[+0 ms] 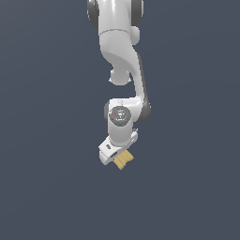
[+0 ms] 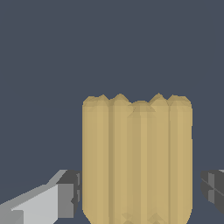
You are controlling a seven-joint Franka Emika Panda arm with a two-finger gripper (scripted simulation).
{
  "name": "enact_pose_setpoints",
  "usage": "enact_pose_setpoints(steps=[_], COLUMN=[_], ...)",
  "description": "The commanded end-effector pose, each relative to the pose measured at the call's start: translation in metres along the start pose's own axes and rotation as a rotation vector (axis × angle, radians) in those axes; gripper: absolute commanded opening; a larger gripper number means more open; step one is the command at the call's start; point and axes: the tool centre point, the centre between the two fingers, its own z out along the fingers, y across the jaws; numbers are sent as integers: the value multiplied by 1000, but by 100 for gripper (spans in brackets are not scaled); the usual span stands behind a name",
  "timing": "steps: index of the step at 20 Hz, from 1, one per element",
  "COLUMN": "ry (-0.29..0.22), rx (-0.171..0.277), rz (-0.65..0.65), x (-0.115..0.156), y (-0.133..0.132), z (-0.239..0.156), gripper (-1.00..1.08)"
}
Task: Pick up the object and move it to a goal position.
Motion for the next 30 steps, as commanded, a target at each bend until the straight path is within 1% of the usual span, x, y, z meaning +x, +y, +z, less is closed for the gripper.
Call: enact_pose_setpoints(steps=[1,7,8,17,18,22,30], ry=[0,0,0,0,11,11,10], rx=[0,0,0,0,-8,-8,-8], rz=[-1,-2,-2,-2,-1,-1,-2], x=[0,1,1,1,5,4,-9], y=[0,1,1,1,3,3,4], z=[12,19,19,19,9,6,-23], gripper=[100,100,-100,-100,-100,-100,-100])
